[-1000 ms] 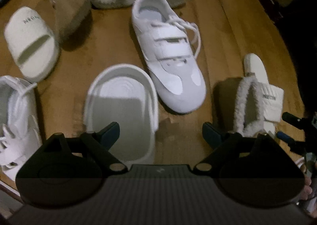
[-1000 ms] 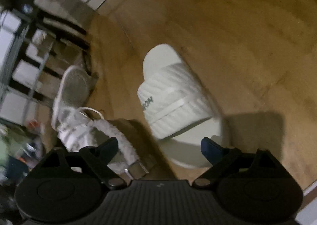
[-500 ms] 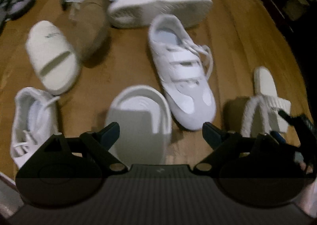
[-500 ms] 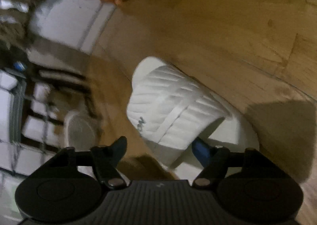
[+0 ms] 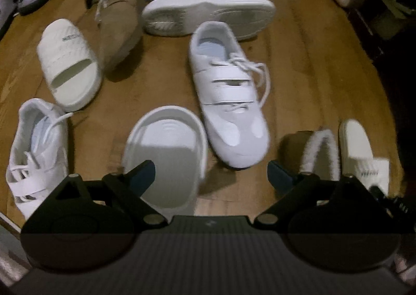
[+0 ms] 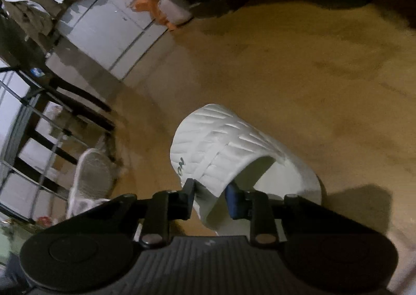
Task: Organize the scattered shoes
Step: 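Grasp the white NEON slide with the right gripper and lift it, then lower the NEON slide with the right gripper while the left gripper grasps a white sneaker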
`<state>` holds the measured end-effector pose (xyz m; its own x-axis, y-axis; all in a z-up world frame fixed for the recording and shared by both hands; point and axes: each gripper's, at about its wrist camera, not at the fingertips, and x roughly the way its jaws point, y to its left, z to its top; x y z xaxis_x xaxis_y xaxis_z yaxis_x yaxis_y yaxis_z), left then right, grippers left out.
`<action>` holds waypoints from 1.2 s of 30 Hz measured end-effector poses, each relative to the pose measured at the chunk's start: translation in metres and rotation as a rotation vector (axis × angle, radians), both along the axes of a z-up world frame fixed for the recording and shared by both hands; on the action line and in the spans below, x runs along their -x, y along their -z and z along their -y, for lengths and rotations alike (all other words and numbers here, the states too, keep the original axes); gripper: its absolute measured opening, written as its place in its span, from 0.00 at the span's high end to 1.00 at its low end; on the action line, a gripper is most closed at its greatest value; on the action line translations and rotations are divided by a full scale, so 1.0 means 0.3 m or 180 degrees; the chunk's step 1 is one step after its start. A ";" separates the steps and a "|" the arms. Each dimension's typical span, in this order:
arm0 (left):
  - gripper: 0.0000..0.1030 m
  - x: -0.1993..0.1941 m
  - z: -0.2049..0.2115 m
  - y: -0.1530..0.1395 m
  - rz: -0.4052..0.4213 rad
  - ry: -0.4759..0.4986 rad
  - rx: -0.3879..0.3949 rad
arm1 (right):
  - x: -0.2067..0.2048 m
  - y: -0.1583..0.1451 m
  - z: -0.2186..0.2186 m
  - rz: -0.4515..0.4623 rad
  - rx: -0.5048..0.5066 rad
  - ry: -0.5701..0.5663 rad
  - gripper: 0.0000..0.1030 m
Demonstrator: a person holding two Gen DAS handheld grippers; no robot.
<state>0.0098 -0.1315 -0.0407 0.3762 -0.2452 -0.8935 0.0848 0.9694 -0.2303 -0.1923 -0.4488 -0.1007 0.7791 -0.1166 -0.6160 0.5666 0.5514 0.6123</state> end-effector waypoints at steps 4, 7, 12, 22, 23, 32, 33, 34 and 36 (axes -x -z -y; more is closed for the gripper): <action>0.09 -0.001 0.014 0.000 -0.0029 0.0022 -0.0013 | 0.057 -0.002 0.028 -0.0345 0.0053 -0.0001 0.66; 0.07 -0.011 -0.006 -0.019 0.0050 -0.0024 -0.0053 | 0.079 -0.012 0.041 -0.0632 -0.0115 -0.0216 0.41; 0.07 -0.122 -0.025 -0.019 0.0121 -0.0196 -0.0161 | 0.073 -0.163 -0.052 -0.0439 0.0095 -0.0661 0.23; 0.00 -0.567 -0.008 0.159 -0.0313 -0.0757 -0.0356 | -0.305 -0.309 -0.237 -0.0345 0.0280 -0.1563 0.20; 0.00 -0.618 -0.005 0.206 -0.0401 -0.0754 -0.0296 | -0.344 -0.322 -0.265 -0.0357 0.0329 -0.1650 0.20; 0.82 -0.698 0.003 0.358 -0.0540 -0.0632 0.0379 | -0.383 -0.330 -0.355 -0.0403 0.0295 -0.1909 0.16; 0.82 -0.692 0.009 0.352 -0.0523 -0.0638 0.0363 | -0.377 -0.322 -0.349 -0.0433 0.0279 -0.1897 0.16; 0.82 -0.684 0.015 0.347 -0.0502 -0.0640 0.0356 | -0.372 -0.314 -0.339 -0.0469 0.0256 -0.1868 0.16; 0.83 -0.669 0.016 0.347 -0.0445 -0.0642 0.0441 | -0.369 -0.301 -0.323 -0.0506 0.0228 -0.1815 0.16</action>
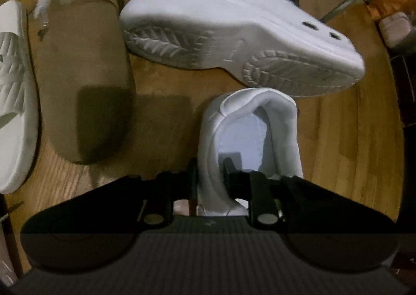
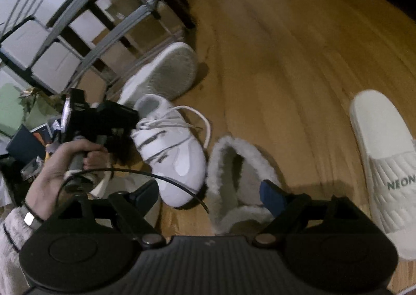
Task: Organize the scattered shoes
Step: 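Lower the NEON slide with the right gripper while the left gripper grasps a white sneaker, then carry the white sneaker with the left gripper beside the other sneaker and open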
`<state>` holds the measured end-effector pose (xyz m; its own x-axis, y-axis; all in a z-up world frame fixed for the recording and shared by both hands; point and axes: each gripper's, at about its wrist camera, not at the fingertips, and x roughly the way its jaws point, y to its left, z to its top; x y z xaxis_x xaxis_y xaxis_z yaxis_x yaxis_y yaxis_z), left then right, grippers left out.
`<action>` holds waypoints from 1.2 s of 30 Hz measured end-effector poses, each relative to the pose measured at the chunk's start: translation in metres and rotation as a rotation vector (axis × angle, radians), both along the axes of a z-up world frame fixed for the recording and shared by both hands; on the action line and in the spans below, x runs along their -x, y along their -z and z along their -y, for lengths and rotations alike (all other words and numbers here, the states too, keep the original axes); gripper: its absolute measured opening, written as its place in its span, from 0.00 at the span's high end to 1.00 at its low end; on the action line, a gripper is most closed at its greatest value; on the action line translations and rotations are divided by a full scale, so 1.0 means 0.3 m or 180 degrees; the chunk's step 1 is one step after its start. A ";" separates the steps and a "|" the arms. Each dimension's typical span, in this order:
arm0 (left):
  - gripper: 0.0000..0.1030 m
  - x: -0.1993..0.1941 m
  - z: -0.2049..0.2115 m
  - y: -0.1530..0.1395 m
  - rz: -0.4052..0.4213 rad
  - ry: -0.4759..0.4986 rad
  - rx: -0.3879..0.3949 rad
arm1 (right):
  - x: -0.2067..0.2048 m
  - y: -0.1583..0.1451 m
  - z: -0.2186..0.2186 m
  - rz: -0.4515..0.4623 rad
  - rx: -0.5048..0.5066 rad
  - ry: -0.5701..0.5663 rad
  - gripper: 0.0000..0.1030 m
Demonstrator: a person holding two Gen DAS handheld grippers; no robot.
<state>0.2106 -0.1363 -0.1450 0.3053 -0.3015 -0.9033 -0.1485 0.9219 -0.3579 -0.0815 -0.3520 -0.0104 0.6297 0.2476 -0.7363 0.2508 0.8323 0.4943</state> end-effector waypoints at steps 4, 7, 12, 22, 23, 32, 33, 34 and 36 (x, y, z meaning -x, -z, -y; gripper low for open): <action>0.83 0.018 -0.020 0.002 0.0037 -0.0053 0.0304 | 0.002 0.003 0.025 -0.0010 0.0001 0.0102 0.16; 0.82 0.033 -0.041 0.010 0.0068 0.0024 0.0761 | -0.012 0.012 0.026 -0.0014 -0.0003 0.0141 0.16; 0.82 0.091 -0.039 0.009 0.0144 0.0091 0.1139 | -0.023 0.026 0.016 -0.0030 -0.0035 0.0174 0.16; 0.81 0.139 -0.070 0.041 -0.0141 -0.0371 0.1759 | -0.055 0.013 -0.042 -0.0030 0.0042 0.0069 0.16; 0.81 0.150 -0.080 0.046 -0.0141 -0.0488 0.1878 | -0.059 0.010 -0.050 -0.0034 0.0054 0.0051 0.16; 0.80 0.172 -0.173 -0.001 -0.0060 -0.0819 0.2393 | -0.093 -0.038 -0.121 -0.0016 0.0197 -0.0101 0.16; 0.80 0.174 -0.192 -0.012 -0.0059 -0.0827 0.2434 | -0.099 -0.045 -0.129 0.0010 0.0195 -0.0114 0.16; 0.80 0.174 -0.211 -0.023 -0.0069 -0.0817 0.2477 | -0.105 -0.052 -0.138 0.0032 0.0191 -0.0133 0.16; 0.80 0.175 -0.239 -0.040 -0.0077 -0.0808 0.2524 | -0.120 -0.065 -0.162 0.0133 0.0193 -0.0199 0.16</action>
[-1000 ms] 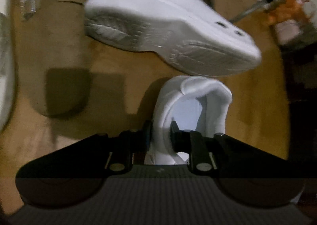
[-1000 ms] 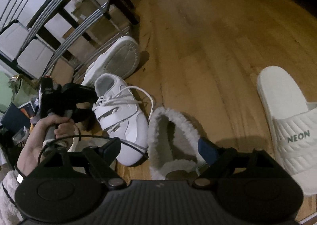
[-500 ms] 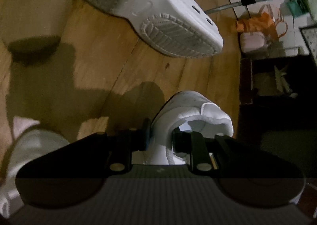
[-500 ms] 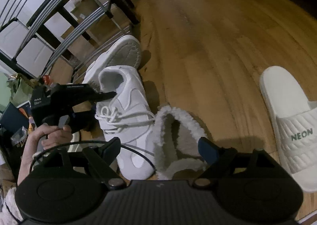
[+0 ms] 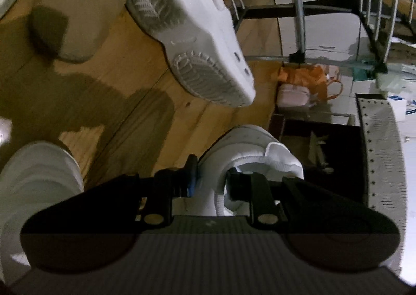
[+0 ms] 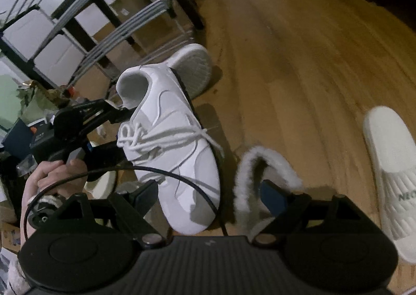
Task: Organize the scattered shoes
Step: 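Carry the white sneaker with the left gripper beside the other sneaker and open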
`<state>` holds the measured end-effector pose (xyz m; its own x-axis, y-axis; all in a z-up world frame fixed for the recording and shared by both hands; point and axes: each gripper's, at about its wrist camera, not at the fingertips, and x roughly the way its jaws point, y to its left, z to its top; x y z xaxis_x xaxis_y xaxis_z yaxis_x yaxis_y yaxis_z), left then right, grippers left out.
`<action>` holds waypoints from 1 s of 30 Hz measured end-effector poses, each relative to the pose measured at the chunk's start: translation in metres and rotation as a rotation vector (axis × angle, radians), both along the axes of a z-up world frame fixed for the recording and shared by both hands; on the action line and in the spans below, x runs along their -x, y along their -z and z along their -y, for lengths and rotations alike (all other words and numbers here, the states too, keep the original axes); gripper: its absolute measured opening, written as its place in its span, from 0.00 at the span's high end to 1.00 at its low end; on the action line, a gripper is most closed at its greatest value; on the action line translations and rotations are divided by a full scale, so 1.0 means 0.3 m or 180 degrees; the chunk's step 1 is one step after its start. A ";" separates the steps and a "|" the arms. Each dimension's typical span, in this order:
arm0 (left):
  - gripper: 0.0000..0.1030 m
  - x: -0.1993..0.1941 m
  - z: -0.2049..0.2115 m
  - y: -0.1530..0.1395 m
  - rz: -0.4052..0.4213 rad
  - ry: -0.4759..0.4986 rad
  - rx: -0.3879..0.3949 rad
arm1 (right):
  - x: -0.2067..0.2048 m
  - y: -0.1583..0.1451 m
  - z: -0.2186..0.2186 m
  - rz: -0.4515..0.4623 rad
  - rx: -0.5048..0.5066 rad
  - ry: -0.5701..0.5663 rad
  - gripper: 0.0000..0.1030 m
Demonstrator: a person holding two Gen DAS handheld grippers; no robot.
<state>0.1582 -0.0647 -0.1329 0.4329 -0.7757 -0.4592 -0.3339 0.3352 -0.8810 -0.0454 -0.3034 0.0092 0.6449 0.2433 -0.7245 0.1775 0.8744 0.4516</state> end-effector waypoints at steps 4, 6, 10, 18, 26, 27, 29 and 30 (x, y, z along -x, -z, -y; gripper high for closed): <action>0.80 0.021 -0.060 -0.030 -0.0012 -0.0071 0.0048 | -0.031 -0.012 -0.111 0.0576 0.0134 -0.0285 0.16; 0.80 0.038 -0.090 -0.042 -0.0034 -0.0128 0.0084 | -0.063 -0.015 -0.156 0.0706 0.0163 -0.0382 0.16; 0.80 0.072 -0.169 -0.101 -0.0019 -0.0229 0.0258 | -0.103 -0.038 -0.203 0.0777 -0.0053 -0.0677 0.10; 0.79 0.199 -0.402 -0.315 0.0104 -0.0334 -0.0153 | -0.121 -0.167 -0.343 0.1016 -0.0382 -0.1227 0.09; 0.42 0.285 -0.569 -0.160 -0.0403 -0.0449 -0.1023 | -0.175 -0.091 -0.510 0.0655 -0.0443 -0.1545 0.09; 0.30 0.294 -0.584 -0.147 -0.0434 -0.0470 -0.0991 | -0.169 -0.085 -0.513 0.0630 -0.0454 -0.1539 0.09; 0.27 0.322 -0.613 -0.135 -0.0352 -0.0493 -0.0846 | -0.161 -0.079 -0.498 0.0597 -0.0453 -0.1508 0.09; 0.24 0.337 -0.625 -0.140 -0.0274 -0.0479 -0.0741 | -0.154 -0.075 -0.489 0.0587 -0.0441 -0.1481 0.09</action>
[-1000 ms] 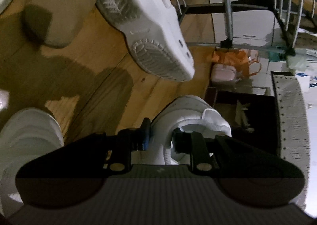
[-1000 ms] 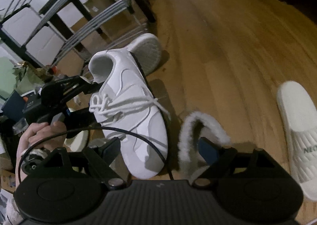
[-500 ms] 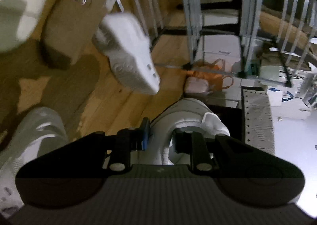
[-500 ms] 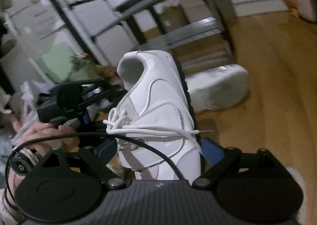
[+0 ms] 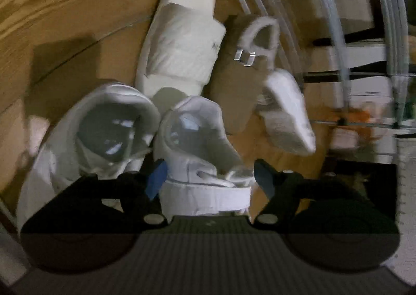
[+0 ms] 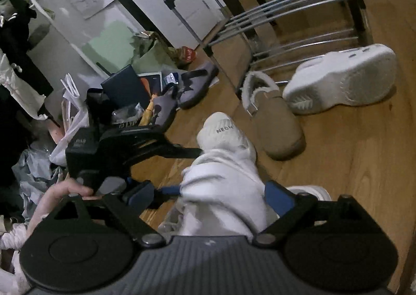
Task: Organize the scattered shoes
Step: 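Carry the white sneaker with the left gripper beside the other sneaker and open, then grasp the white velcro sneaker with the right gripper and set it alongside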
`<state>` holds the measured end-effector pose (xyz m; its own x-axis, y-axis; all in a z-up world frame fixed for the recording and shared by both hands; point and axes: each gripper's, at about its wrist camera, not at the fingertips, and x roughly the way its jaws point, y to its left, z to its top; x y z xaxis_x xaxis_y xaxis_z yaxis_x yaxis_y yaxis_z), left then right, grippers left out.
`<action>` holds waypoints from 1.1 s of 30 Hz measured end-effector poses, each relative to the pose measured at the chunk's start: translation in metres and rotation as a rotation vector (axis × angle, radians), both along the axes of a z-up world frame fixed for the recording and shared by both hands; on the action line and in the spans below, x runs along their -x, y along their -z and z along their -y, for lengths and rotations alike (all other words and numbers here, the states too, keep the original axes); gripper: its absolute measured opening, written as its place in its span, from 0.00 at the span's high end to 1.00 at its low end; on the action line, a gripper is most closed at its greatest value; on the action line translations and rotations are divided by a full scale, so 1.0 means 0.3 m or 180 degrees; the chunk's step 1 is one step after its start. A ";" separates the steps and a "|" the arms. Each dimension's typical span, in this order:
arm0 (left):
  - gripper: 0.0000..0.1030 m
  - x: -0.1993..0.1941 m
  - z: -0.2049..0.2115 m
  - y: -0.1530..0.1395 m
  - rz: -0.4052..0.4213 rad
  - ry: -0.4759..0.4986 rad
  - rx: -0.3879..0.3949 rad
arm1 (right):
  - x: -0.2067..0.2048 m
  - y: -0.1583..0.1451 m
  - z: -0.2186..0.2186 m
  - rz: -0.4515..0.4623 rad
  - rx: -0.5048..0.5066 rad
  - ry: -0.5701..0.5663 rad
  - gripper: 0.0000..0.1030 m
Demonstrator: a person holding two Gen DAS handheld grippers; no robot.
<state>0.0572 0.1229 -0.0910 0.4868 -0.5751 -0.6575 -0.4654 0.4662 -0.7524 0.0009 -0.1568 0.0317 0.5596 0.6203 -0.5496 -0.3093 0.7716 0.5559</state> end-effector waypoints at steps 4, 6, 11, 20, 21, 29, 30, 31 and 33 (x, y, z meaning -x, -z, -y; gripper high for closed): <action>0.21 0.072 -0.048 -0.052 0.0249 0.0009 0.0131 | -0.017 0.002 0.044 -0.0075 -0.0090 0.0130 0.09; 0.19 0.131 -0.071 -0.100 0.0348 0.0041 0.0132 | -0.042 -0.006 0.089 -0.0170 -0.0242 0.0181 0.09; 0.08 0.252 -0.125 -0.168 0.0192 0.0127 -0.0278 | -0.138 -0.087 0.092 -0.0802 -0.0146 0.0055 0.09; 0.05 0.421 -0.187 -0.198 -0.0002 0.0437 -0.0973 | -0.158 -0.084 -0.126 -0.1437 0.0532 -0.0243 0.09; 0.05 0.420 -0.181 -0.190 -0.0014 0.0437 -0.1028 | -0.150 -0.061 -0.167 -0.1415 0.0627 -0.0268 0.09; 0.05 0.413 -0.100 -0.164 -0.0080 0.0661 -0.1800 | -0.067 0.128 -0.360 -0.1388 0.0738 -0.0494 0.37; 0.05 0.411 -0.091 -0.161 -0.0088 0.0690 -0.1866 | -0.067 0.151 -0.353 -0.1477 0.0540 -0.0514 0.43; 0.05 0.407 -0.084 -0.154 -0.0097 0.0717 -0.1883 | -0.069 0.168 -0.348 -0.1519 0.0381 -0.0525 0.43; 0.05 0.402 -0.075 -0.144 -0.0115 0.0755 -0.1883 | -0.071 0.177 -0.357 -0.1346 0.0405 -0.0566 0.43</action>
<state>-0.0635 0.1453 -0.0477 0.3626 -0.1991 -0.9105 -0.3189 0.8914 -0.3219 0.0223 -0.0495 -0.0214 0.1617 0.5992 -0.7841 -0.2098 0.7973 0.5660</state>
